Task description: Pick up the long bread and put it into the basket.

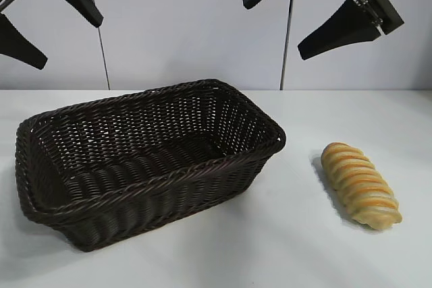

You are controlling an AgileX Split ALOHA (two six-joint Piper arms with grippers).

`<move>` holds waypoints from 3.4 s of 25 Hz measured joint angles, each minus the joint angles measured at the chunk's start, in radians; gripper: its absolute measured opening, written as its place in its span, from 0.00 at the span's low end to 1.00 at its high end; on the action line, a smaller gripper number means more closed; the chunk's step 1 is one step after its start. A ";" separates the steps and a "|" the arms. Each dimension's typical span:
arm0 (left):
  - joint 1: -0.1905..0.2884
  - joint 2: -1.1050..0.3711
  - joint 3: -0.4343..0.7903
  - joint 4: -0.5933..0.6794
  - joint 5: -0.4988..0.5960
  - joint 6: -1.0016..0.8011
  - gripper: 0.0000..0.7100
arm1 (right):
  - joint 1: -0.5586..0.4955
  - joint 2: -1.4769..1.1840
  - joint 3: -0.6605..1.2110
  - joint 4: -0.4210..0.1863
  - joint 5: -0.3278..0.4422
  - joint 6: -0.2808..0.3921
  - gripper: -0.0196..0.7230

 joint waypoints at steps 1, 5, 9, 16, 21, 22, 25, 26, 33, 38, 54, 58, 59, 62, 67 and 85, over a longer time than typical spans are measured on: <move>0.000 0.000 0.000 0.000 0.000 0.000 0.98 | 0.000 0.000 0.000 0.000 0.000 0.000 0.85; 0.000 0.000 0.000 0.000 0.000 0.000 0.98 | 0.000 0.000 0.000 0.000 0.000 0.000 0.85; 0.000 0.000 0.000 0.000 0.000 0.000 0.98 | 0.000 0.000 0.000 0.000 0.000 0.000 0.85; 0.000 0.000 0.000 0.000 -0.013 0.000 0.98 | 0.000 0.000 0.000 0.000 -0.001 0.000 0.85; 0.000 0.000 0.000 0.000 -0.032 0.000 0.98 | 0.000 0.000 0.000 0.000 -0.001 0.000 0.85; 0.000 0.000 0.000 0.000 -0.033 0.000 0.98 | 0.000 0.000 0.000 0.000 -0.001 0.000 0.85; 0.000 0.000 0.000 0.000 -0.035 0.000 0.98 | 0.000 0.000 0.000 0.000 -0.001 0.000 0.85; 0.000 0.000 0.000 0.000 -0.037 0.000 0.98 | 0.000 0.000 0.000 0.000 -0.001 0.000 0.85; 0.000 0.000 0.000 0.000 -0.097 0.000 0.98 | 0.000 0.000 0.000 0.000 -0.001 0.000 0.85; 0.004 0.000 0.000 0.004 -0.095 0.000 0.98 | 0.000 0.000 0.000 0.000 -0.001 0.000 0.85; 0.058 -0.170 -0.268 0.504 0.194 -0.339 0.98 | 0.000 0.000 0.000 0.000 -0.002 0.000 0.85; 0.058 -0.210 -0.268 0.541 0.205 -0.346 0.98 | 0.000 0.000 0.000 0.000 -0.002 0.000 0.85; 0.058 -0.214 -0.268 0.542 0.206 -0.345 0.98 | 0.000 0.000 0.000 0.000 -0.003 0.000 0.85; 0.058 -0.226 -0.268 0.515 0.207 -0.332 0.98 | 0.000 0.000 0.000 0.000 -0.004 0.000 0.85; 0.058 -0.227 -0.268 0.495 0.207 -0.294 0.98 | 0.000 0.000 0.000 0.001 -0.001 0.000 0.85; 0.058 -0.233 0.146 0.482 0.158 -0.412 0.98 | 0.000 0.000 0.000 0.001 0.000 0.000 0.85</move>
